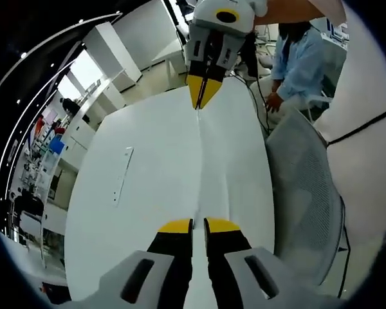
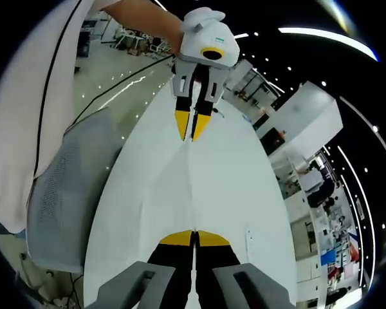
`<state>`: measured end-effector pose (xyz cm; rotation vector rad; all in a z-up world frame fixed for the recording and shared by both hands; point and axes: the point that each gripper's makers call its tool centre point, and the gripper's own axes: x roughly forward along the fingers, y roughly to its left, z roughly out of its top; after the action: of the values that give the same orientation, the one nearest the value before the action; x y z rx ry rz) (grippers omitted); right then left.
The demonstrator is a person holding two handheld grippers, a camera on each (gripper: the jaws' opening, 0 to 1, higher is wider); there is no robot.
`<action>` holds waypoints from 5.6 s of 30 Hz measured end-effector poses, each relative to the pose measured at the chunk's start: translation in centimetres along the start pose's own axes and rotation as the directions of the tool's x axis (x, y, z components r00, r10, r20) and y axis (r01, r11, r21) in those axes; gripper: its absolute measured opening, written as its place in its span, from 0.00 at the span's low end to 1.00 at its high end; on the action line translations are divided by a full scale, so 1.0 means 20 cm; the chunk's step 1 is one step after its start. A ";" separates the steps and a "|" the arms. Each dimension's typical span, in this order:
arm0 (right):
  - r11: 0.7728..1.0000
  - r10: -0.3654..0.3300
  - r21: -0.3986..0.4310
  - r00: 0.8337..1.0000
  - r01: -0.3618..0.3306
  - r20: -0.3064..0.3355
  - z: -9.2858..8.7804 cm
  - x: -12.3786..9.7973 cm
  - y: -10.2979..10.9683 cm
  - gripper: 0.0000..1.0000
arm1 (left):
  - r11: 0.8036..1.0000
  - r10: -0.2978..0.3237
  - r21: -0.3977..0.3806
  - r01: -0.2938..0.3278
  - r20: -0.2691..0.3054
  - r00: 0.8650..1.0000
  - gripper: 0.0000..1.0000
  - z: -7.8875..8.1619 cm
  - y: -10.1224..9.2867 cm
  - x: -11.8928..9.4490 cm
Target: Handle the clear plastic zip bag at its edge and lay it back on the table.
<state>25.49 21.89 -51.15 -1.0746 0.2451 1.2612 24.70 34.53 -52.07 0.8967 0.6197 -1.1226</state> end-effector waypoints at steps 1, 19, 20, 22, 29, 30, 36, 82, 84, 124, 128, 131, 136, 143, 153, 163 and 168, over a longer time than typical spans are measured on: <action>1.000 0.001 -0.001 1.000 -0.001 -0.001 0.00 0.00 0.00 0.00 | 1.000 -0.012 0.006 0.012 -0.012 1.000 0.04 0.00 -0.01 0.00; 1.000 0.008 -0.017 1.000 -0.008 0.007 0.03 0.01 0.01 0.00 | 0.994 -0.104 0.033 0.108 -0.105 0.989 0.00 -0.05 -0.02 0.05; 1.000 0.009 -0.017 1.000 -0.008 0.008 0.03 0.01 0.01 0.00 | 0.993 -0.108 0.032 0.112 -0.108 0.988 0.00 -0.06 -0.02 0.05; 1.000 0.009 -0.019 1.000 -0.009 0.008 0.03 0.01 0.01 0.00 | 0.992 -0.115 0.032 0.119 -0.114 0.987 0.01 -0.06 -0.02 0.06; 1.000 0.010 -0.018 1.000 -0.009 0.010 0.03 0.01 0.01 0.00 | 0.989 -0.136 0.034 0.142 -0.134 0.982 0.00 -0.06 -0.05 0.07; 1.000 0.010 -0.017 1.000 -0.009 0.010 0.03 0.02 0.01 0.00 | 0.989 -0.139 0.034 0.145 -0.137 0.981 0.00 -0.07 -0.05 0.07; 1.000 0.010 -0.013 1.000 -0.010 0.009 0.03 0.01 0.01 0.00 | 0.987 -0.160 0.007 0.163 -0.142 0.977 0.00 -0.07 -0.07 0.07; 0.999 -0.009 0.042 1.000 0.010 -0.029 -0.06 0.03 -0.02 0.00 | 0.995 -0.095 -0.037 0.092 -0.092 0.991 0.00 0.02 -0.02 0.07; 0.998 -0.012 0.059 1.000 0.013 -0.021 -0.05 0.03 -0.02 0.01 | 0.996 -0.087 -0.039 0.084 -0.088 0.992 0.00 0.02 -0.01 0.07; 0.996 0.083 0.006 0.989 -0.084 0.119 0.47 0.31 -0.01 0.04 | 0.999 -0.048 0.013 0.049 -0.058 0.997 0.00 0.08 0.02 0.07; 0.996 0.093 0.006 0.989 -0.094 0.117 0.48 0.31 0.00 0.00 | 0.999 -0.046 0.016 0.047 -0.056 0.997 0.00 0.08 0.02 0.07; 0.995 0.096 0.008 0.989 -0.098 0.116 0.48 0.31 0.00 0.01 | 0.999 -0.044 0.017 0.045 -0.054 0.998 0.00 0.08 0.03 0.07; 0.995 0.101 0.005 0.989 -0.102 0.109 0.48 0.32 0.00 0.01 | 0.999 -0.042 0.020 0.043 -0.054 0.998 0.00 0.09 0.02 0.06; 0.994 0.108 0.011 0.989 -0.109 0.099 0.48 0.33 0.00 0.01 | 0.999 -0.037 0.025 0.039 -0.057 0.998 0.00 0.08 0.02 0.07; 0.993 0.120 -0.015 0.990 -0.119 0.072 0.48 0.34 0.01 0.00 | 0.999 -0.034 0.021 0.036 -0.058 0.998 0.00 0.08 0.02 0.07; 0.990 0.139 -0.033 0.990 -0.138 0.027 0.46 0.34 0.02 0.00 | 0.999 -0.036 0.026 0.037 -0.059 0.998 0.00 0.08 0.01 0.08; 0.988 0.149 -0.040 0.989 -0.148 0.008 0.45 0.34 0.02 0.00 | 0.999 -0.040 0.022 0.042 -0.058 0.998 0.00 0.08 0.00 0.08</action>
<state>23.98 32.99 -51.25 -1.0989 0.2977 1.4098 25.24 32.33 -52.56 0.9422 0.6764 -1.1456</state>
